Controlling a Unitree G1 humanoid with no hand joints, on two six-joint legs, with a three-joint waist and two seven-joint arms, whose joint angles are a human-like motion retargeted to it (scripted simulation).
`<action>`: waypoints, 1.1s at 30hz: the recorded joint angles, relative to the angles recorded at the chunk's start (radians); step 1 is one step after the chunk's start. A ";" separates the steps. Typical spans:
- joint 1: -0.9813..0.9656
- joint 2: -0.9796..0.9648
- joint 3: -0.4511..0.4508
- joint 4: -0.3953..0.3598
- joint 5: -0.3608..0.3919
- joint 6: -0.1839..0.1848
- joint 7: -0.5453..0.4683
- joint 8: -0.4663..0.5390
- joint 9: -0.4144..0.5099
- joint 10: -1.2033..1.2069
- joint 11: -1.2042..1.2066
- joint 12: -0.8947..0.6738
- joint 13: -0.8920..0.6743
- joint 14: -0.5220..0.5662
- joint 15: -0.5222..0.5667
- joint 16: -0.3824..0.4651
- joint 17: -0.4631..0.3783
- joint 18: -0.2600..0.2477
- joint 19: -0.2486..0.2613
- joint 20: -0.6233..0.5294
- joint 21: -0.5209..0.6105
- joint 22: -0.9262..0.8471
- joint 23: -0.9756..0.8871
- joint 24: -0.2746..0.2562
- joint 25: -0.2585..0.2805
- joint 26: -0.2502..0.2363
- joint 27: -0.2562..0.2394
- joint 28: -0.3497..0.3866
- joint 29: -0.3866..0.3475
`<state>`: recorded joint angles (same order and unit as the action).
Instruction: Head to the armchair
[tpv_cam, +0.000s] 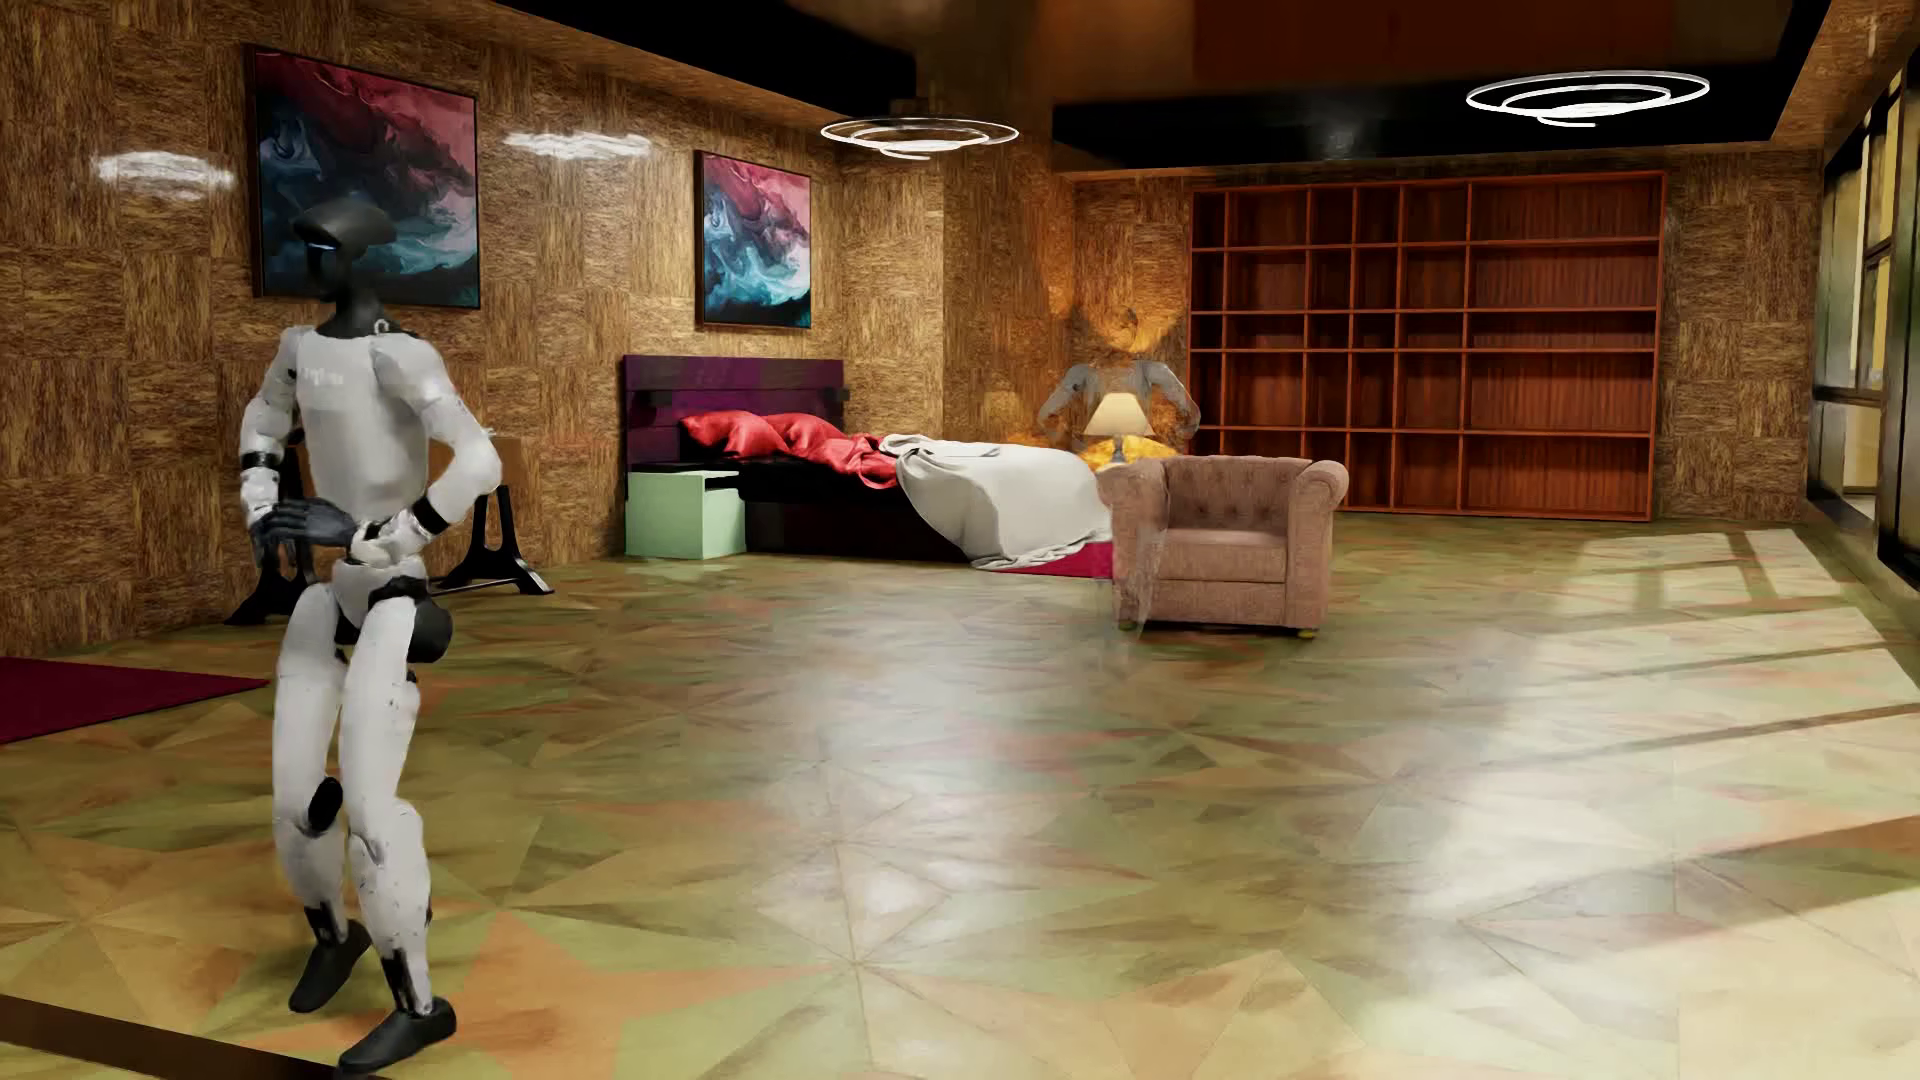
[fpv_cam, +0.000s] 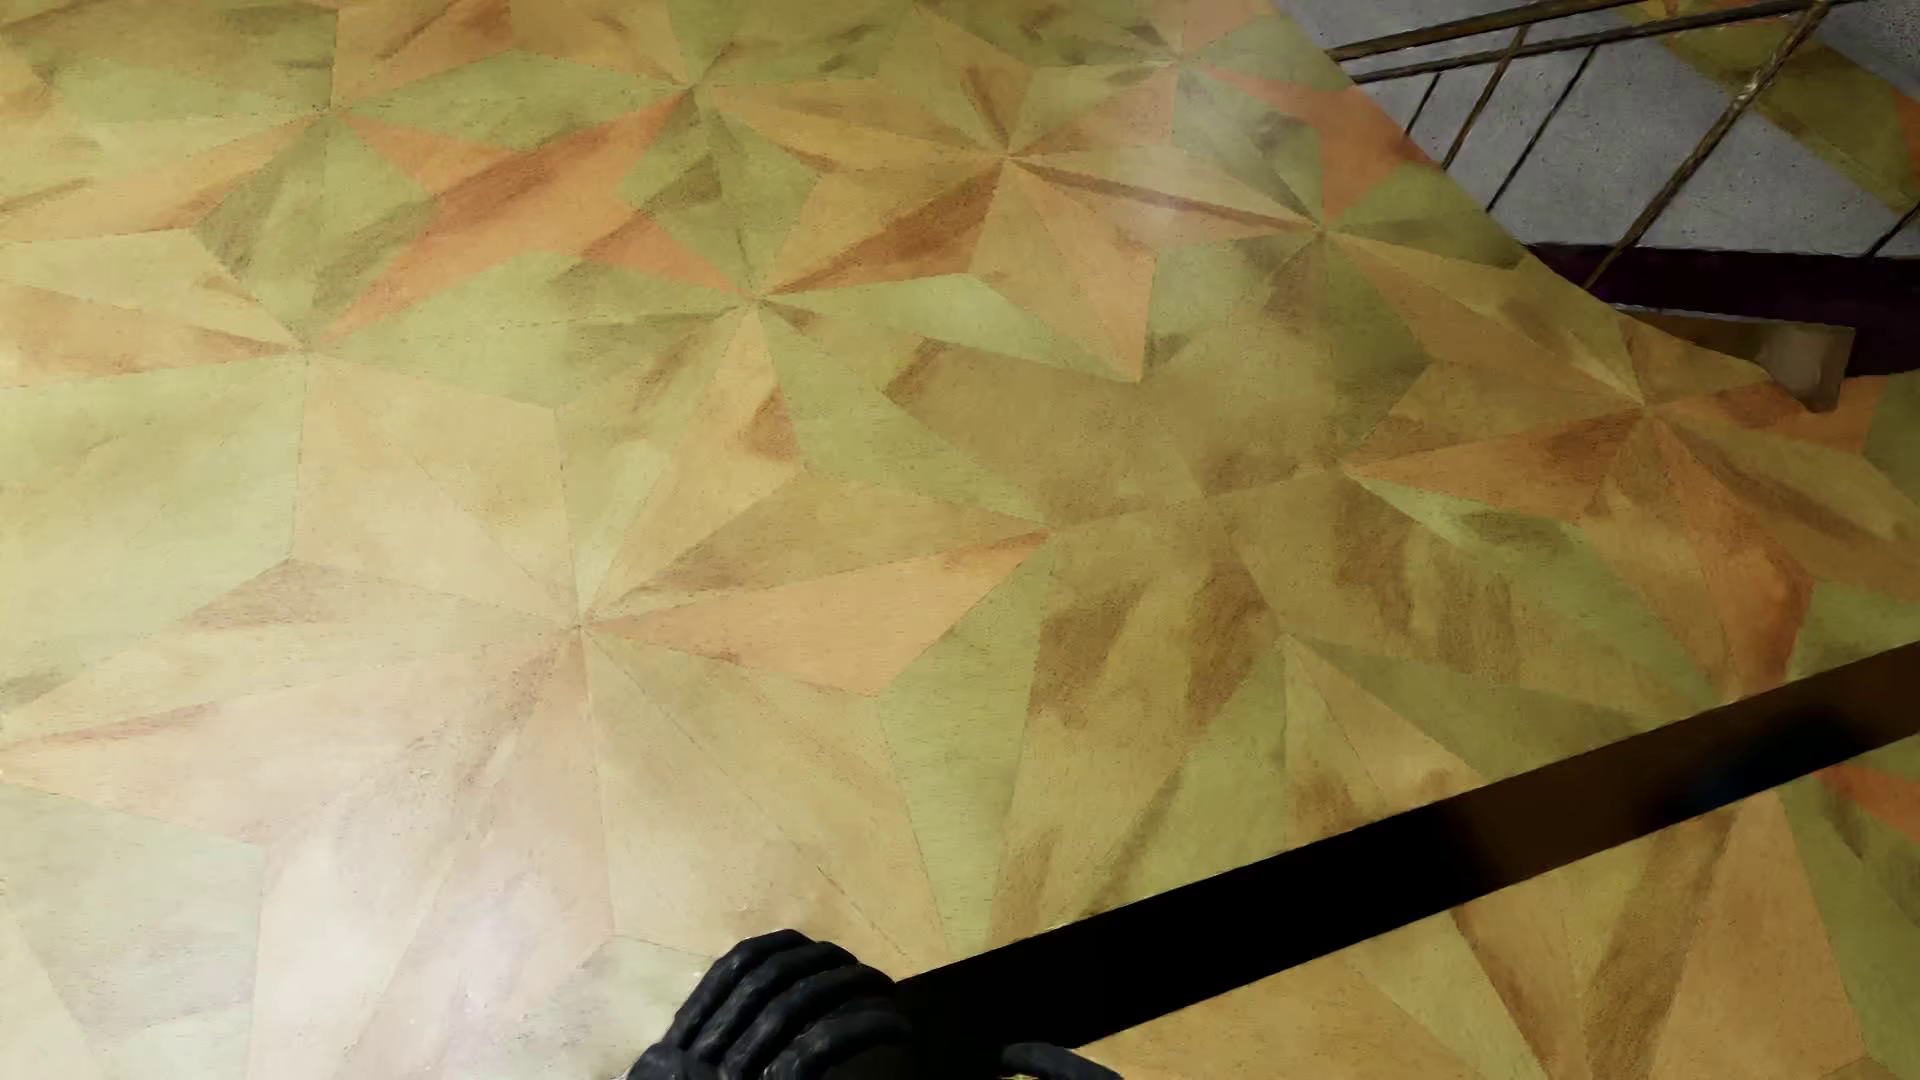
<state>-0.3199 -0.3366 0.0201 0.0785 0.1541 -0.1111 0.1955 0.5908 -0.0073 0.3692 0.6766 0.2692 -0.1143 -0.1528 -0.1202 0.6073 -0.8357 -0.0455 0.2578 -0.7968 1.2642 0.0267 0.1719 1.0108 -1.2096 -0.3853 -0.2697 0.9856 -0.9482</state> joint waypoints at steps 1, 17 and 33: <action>0.011 0.035 -0.003 -0.009 -0.031 -0.002 -0.021 -0.030 -0.004 -0.019 -0.059 -0.003 -0.001 0.011 -0.027 0.004 0.014 -0.005 -0.056 0.001 -0.008 -0.002 0.007 -0.008 -0.007 0.001 -0.005 0.000 0.008; -0.241 0.039 -0.045 -0.004 -0.104 0.125 -0.374 -0.711 0.046 -0.101 -0.350 -0.031 0.026 0.200 -0.038 0.107 0.107 -0.114 -0.276 -0.060 -0.079 0.063 0.009 0.047 -0.042 0.022 -0.082 0.000 -0.029; 0.268 0.073 -0.055 0.533 -0.369 0.191 0.876 -1.355 0.013 0.192 -0.343 0.031 0.018 -0.044 0.047 0.130 0.091 0.095 -0.281 -0.050 -0.065 0.046 0.001 -0.083 0.041 0.037 -0.086 -0.004 0.037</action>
<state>-0.0516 -0.2636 -0.0348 0.6116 -0.2146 0.0798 1.0718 -0.7639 0.0062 0.5610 0.3339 0.3004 -0.0963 -0.1964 -0.0730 0.7375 -0.7444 0.0499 -0.0229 -0.8470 1.1993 0.0727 0.1733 0.9281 -1.1690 -0.3483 -0.3556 0.9821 -0.9107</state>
